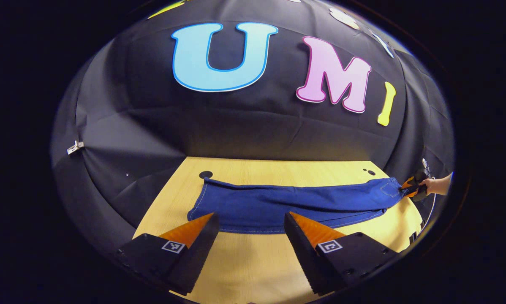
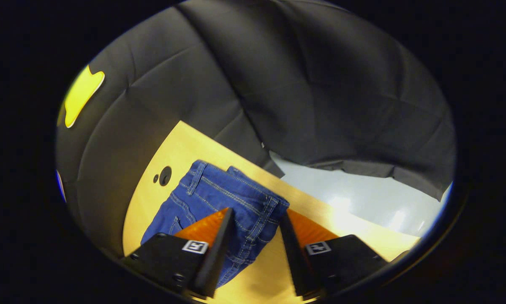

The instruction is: Grasp the waist and the cuffs of the jeans and fold them to make the two legs overlap; first hold the waist and fold one-third of the jeans toward the cuffs, then hold the cuffs and fold the remaining one-third in the same direction to finish folding.

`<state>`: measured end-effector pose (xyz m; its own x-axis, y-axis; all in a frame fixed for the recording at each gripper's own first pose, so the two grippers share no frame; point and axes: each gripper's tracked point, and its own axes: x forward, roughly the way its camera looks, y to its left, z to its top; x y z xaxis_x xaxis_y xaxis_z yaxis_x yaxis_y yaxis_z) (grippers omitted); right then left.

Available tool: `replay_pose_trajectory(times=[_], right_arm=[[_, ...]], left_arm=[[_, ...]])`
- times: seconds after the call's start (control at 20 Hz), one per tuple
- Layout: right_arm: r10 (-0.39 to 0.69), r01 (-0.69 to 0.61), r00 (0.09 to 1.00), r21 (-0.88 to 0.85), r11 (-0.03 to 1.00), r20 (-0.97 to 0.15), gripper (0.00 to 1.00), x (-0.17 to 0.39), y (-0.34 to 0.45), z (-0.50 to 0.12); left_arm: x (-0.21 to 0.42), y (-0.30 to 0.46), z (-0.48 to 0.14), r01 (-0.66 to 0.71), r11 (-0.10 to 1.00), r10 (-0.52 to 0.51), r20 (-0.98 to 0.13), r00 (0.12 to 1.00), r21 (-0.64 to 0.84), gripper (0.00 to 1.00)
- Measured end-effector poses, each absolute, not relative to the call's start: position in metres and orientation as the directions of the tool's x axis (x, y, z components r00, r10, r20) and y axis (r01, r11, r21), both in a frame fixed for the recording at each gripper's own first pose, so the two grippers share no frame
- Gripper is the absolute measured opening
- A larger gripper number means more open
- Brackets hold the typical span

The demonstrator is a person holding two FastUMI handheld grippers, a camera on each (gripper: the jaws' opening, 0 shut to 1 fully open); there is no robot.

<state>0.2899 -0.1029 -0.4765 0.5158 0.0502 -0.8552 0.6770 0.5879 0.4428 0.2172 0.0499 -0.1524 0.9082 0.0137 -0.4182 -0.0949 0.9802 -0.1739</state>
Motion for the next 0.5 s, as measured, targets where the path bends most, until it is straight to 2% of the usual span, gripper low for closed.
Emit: replay_pose_trajectory(times=[0.05, 0.15, 0.2, 0.35, 0.5], right_arm=[[0.052, 0.677, 0.529, 0.458, 0.576, -0.847, 0.58, 0.296, -0.102, -0.474], [0.039, 0.676, 0.555, 0.478, 0.561, -0.831, 0.26, 0.299, -0.102, -0.470], [0.043, 0.663, 0.571, 0.491, 0.564, -0.820, 0.16, 0.294, -0.104, -0.463], [0.006, 0.599, 0.686, 0.571, 0.561, -0.727, 0.15, 0.308, -0.109, -0.416], [0.027, 0.485, 0.787, 0.644, 0.591, -0.617, 0.15, 0.324, -0.092, -0.345]], left_arm=[[0.216, 0.048, -0.154, -0.101, 0.980, 0.019, -0.423, 0.906, -0.172, 0.98], [0.217, 0.043, -0.155, -0.103, 0.979, 0.019, -0.423, 0.906, -0.177, 0.98], [0.216, 0.042, -0.156, -0.103, 0.977, 0.015, -0.426, 0.905, -0.185, 0.98], [0.212, 0.043, -0.159, -0.088, 0.973, -0.011, -0.423, 0.906, -0.212, 0.98], [0.205, 0.058, -0.158, -0.081, 0.969, -0.023, -0.415, 0.910, -0.233, 0.98]])
